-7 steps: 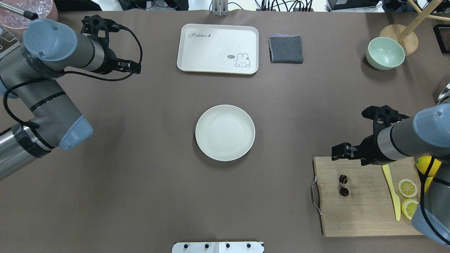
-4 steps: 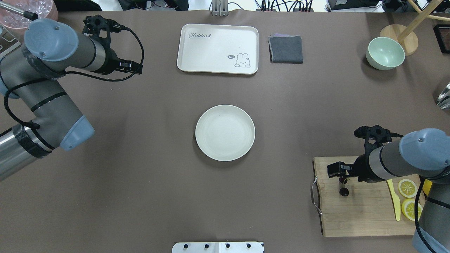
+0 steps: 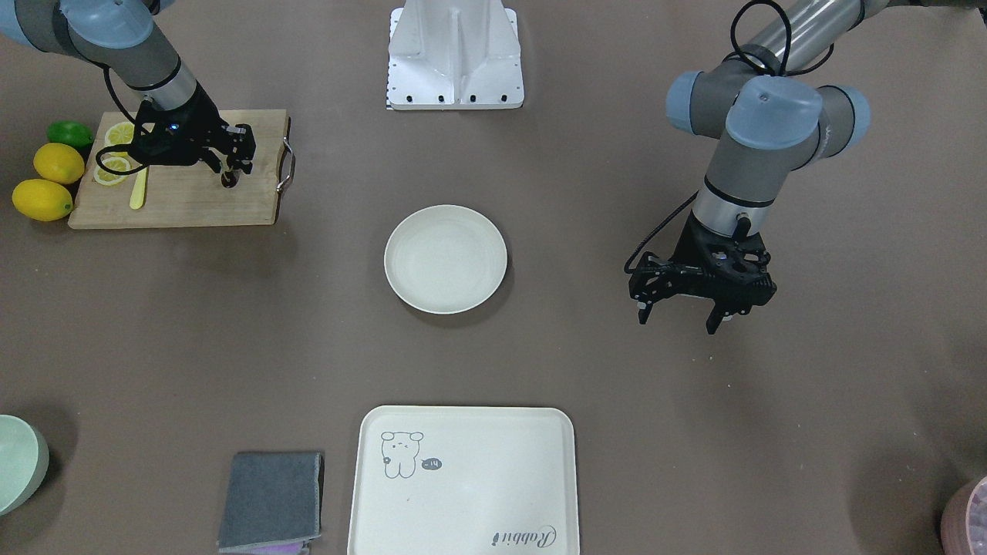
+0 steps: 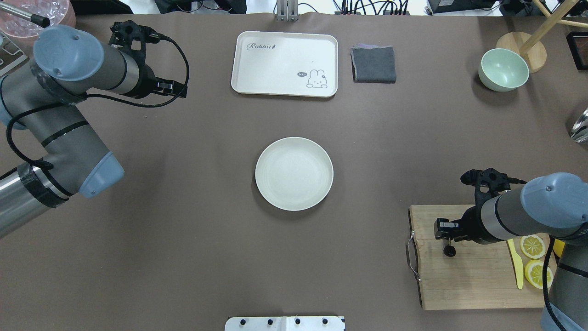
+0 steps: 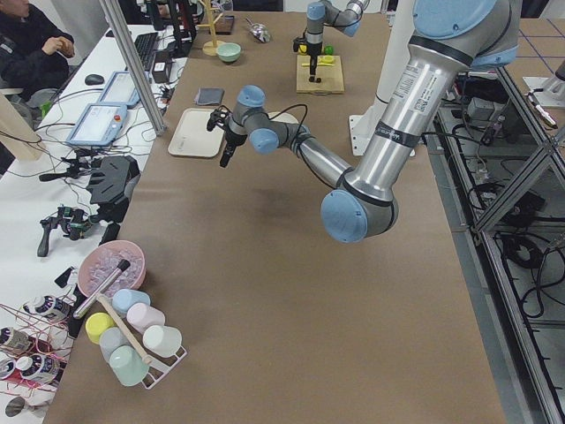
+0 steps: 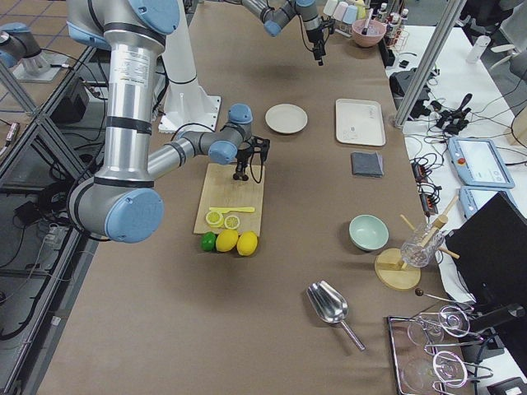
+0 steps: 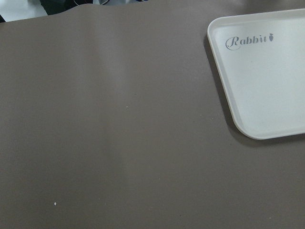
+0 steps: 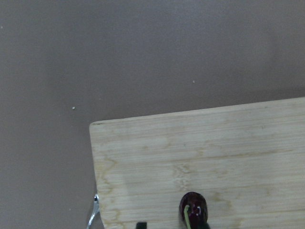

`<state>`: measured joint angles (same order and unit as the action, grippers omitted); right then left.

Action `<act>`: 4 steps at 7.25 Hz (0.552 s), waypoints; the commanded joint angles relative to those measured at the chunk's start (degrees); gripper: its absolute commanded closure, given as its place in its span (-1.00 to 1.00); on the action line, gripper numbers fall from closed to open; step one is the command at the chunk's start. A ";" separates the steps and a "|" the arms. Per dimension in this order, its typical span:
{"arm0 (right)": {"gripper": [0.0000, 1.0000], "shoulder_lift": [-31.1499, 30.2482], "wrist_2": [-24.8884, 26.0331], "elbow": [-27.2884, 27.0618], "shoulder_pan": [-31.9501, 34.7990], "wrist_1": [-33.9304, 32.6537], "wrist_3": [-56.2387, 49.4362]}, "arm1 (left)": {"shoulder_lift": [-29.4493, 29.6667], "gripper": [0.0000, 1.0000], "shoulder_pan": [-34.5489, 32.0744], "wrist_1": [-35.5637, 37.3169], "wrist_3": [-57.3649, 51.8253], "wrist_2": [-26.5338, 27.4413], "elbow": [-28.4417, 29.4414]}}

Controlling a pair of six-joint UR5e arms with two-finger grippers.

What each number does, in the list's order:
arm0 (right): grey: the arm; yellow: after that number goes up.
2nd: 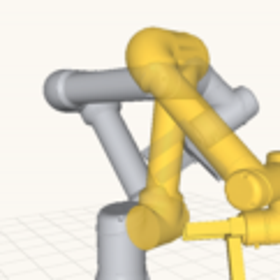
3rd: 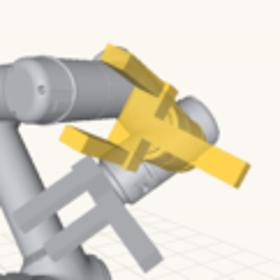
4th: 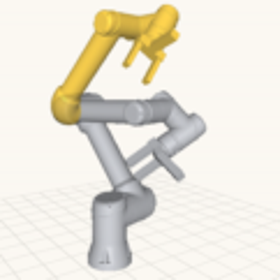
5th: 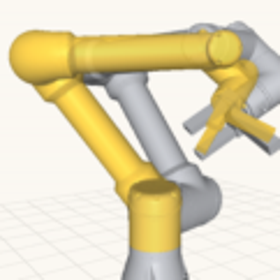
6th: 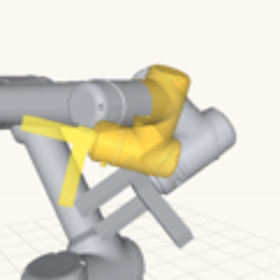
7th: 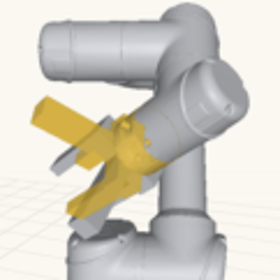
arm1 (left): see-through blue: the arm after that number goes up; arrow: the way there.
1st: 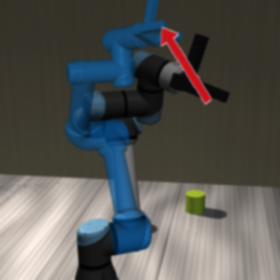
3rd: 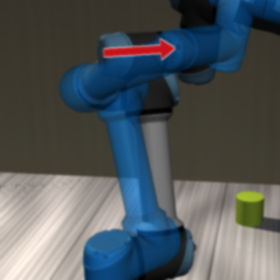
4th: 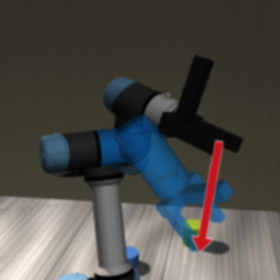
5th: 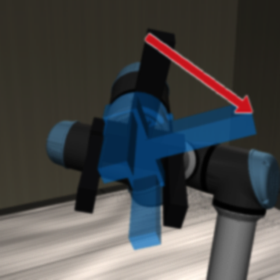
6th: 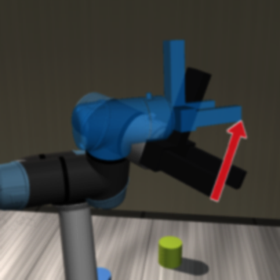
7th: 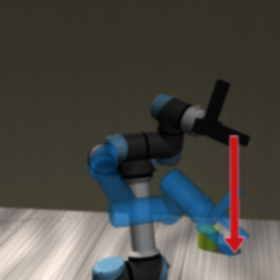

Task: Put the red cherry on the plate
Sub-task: 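Lower the right gripper onto the dark cherries and close it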

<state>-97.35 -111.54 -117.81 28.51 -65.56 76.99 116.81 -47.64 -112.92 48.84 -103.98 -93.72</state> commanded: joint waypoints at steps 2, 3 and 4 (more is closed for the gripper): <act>1.00 -0.03 -0.08 -0.22 1.89 -0.01 -0.44 | 0.08 -0.96 0.00 0.07 0.02 0.00 -0.06; 1.00 0.06 -0.34 -1.27 2.94 -0.09 -0.53 | 0.08 -0.96 0.00 0.07 0.02 0.00 -0.06; 1.00 0.67 -1.22 -2.41 4.34 -0.18 -0.53 | 0.08 -0.96 -0.17 0.07 -0.06 -0.09 -0.06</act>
<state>-97.19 -111.99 -118.96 31.28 -65.64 76.53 116.88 -47.67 -112.85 48.85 -103.99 -93.77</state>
